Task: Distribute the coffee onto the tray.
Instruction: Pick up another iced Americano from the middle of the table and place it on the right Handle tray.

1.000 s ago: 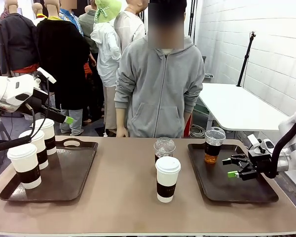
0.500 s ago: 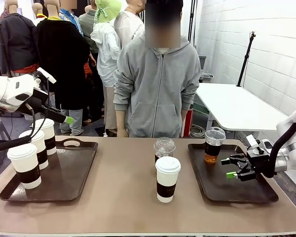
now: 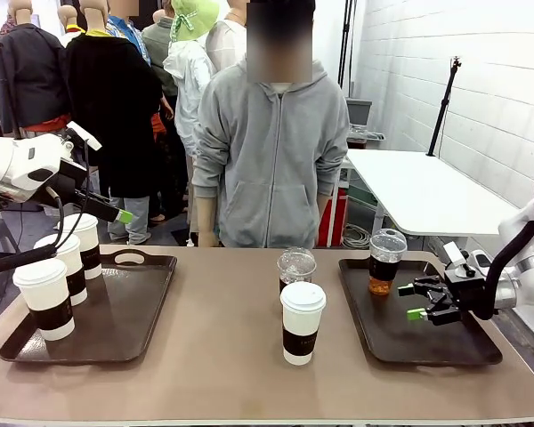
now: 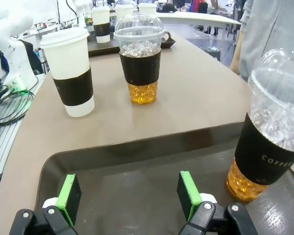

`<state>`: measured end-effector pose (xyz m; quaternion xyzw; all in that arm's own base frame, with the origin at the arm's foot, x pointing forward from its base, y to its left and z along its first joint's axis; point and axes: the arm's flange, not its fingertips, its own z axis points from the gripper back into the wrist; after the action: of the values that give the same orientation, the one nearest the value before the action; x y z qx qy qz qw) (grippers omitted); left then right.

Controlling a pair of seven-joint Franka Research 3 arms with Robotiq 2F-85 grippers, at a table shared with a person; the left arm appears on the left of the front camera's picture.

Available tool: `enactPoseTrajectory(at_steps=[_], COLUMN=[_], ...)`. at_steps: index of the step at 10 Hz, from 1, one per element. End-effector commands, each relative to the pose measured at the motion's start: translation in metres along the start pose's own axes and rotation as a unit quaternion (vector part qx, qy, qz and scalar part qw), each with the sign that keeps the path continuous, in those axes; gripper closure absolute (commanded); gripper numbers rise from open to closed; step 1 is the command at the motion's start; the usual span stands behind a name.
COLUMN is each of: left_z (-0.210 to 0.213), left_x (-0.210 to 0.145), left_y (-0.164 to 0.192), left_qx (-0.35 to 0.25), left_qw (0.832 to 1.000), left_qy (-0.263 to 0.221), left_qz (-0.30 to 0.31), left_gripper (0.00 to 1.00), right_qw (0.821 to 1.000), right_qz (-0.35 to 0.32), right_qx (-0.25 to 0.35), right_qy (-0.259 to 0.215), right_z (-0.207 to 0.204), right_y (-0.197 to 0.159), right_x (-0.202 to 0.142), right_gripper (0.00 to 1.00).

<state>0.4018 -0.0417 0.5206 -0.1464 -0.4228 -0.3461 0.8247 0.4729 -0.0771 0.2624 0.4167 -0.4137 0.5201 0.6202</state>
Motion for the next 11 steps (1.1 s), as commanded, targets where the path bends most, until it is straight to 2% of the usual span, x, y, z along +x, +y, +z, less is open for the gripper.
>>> enactPoseTrajectory(at_steps=[1, 7, 11], left_z=[-0.001, -0.001, -0.001], left_x=[-0.002, -0.002, -0.002], left_y=[0.002, 0.002, 0.002], left_qx=[-0.003, -0.003, -0.003], left_qw=[1.0, 1.0, 1.0], left_qy=[-0.001, -0.001, -0.001], left_qz=[0.004, 0.004, 0.004], left_gripper=[0.0, 0.0, 0.0], right_qw=[1.0, 1.0, 1.0], right_qz=[-0.009, -0.008, 0.004], right_qx=[-0.003, -0.016, -0.004], right_qy=[-0.013, -0.012, -0.017], right_z=[-0.016, -0.049, -0.044], right_y=[0.001, -0.007, -0.01], right_x=[0.012, 0.033, 0.028], right_gripper=[0.0, 0.0, 0.0])
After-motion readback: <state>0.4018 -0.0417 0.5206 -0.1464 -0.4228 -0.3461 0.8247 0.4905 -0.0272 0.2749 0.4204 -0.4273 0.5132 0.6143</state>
